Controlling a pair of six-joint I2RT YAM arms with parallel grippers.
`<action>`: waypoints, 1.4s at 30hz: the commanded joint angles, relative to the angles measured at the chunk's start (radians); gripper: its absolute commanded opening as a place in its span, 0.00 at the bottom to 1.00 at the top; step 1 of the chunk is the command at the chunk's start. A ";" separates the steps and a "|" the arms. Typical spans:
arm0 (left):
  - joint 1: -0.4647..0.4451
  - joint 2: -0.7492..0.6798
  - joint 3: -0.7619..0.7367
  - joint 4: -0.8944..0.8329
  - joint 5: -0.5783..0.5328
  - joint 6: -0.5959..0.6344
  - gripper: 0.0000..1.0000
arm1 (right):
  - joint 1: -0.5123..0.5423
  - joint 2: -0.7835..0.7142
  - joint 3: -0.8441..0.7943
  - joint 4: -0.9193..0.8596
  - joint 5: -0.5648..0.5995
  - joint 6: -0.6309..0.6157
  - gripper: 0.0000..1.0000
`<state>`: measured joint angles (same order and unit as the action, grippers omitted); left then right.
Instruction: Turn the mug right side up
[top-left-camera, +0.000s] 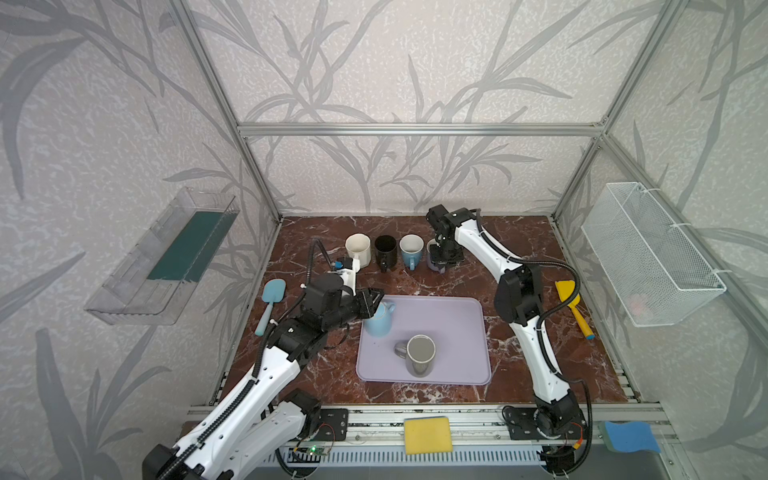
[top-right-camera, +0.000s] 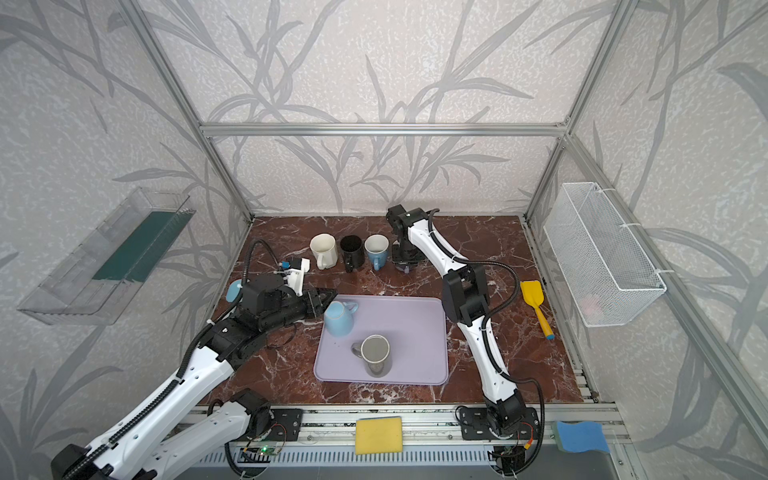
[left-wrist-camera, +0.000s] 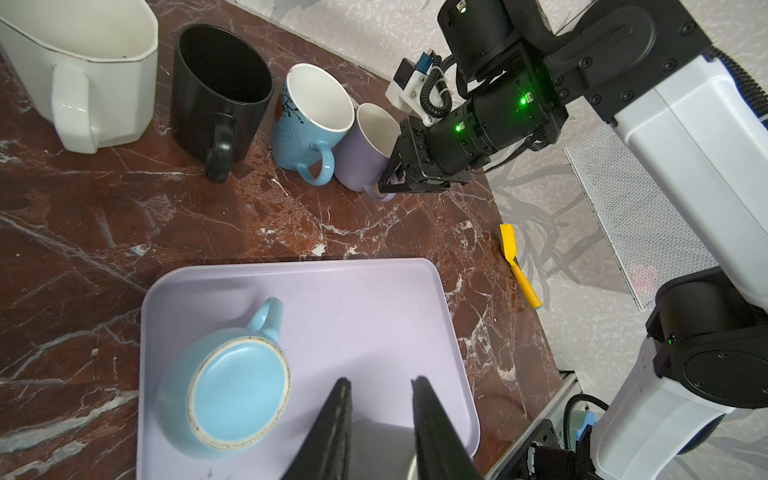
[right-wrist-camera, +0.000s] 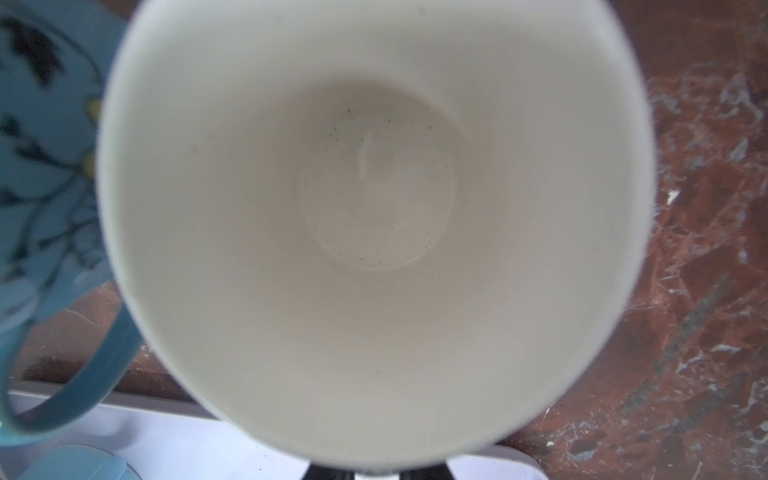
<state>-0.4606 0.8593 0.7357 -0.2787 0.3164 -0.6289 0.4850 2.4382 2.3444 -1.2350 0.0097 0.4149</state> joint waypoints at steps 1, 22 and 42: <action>0.005 -0.011 -0.007 -0.020 0.009 0.009 0.29 | -0.005 -0.005 -0.006 0.024 0.006 -0.002 0.10; 0.005 0.000 0.022 -0.087 0.023 0.042 0.33 | -0.016 -0.154 -0.201 0.134 -0.025 -0.025 0.47; -0.049 0.010 0.062 -0.318 -0.017 0.075 0.34 | -0.004 -0.688 -0.870 0.468 -0.159 -0.139 0.51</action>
<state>-0.4915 0.8715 0.7712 -0.5045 0.3256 -0.5747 0.4751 1.8156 1.5200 -0.8310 -0.0975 0.3202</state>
